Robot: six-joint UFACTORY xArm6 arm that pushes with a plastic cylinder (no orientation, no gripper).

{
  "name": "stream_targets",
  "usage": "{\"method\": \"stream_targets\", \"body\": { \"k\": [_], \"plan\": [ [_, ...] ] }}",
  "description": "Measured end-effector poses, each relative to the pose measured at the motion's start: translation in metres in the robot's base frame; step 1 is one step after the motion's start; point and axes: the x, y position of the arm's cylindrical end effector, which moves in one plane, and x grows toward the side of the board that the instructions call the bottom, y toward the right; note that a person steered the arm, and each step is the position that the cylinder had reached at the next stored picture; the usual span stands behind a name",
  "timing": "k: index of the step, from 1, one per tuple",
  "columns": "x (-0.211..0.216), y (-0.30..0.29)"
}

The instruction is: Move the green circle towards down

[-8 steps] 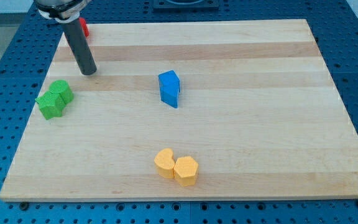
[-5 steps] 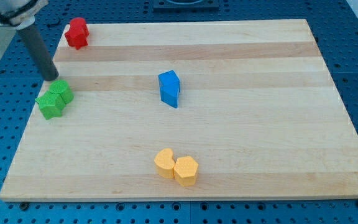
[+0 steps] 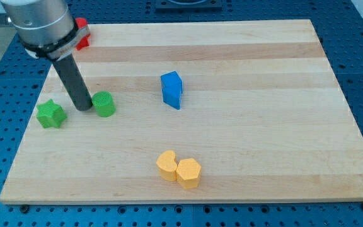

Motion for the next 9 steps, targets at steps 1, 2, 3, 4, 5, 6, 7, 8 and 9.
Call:
{"method": "stream_targets", "body": {
  "k": [1,2,3,4,5,6,7,8,9],
  "plan": [
    [-0.024,0.0],
    [-0.029,0.02],
    [-0.02,0.048],
    [0.002,0.069],
    [0.021,0.07],
    [0.03,0.07],
    [0.018,0.074],
    [0.008,0.056],
    [0.012,0.039]
  ]
}}
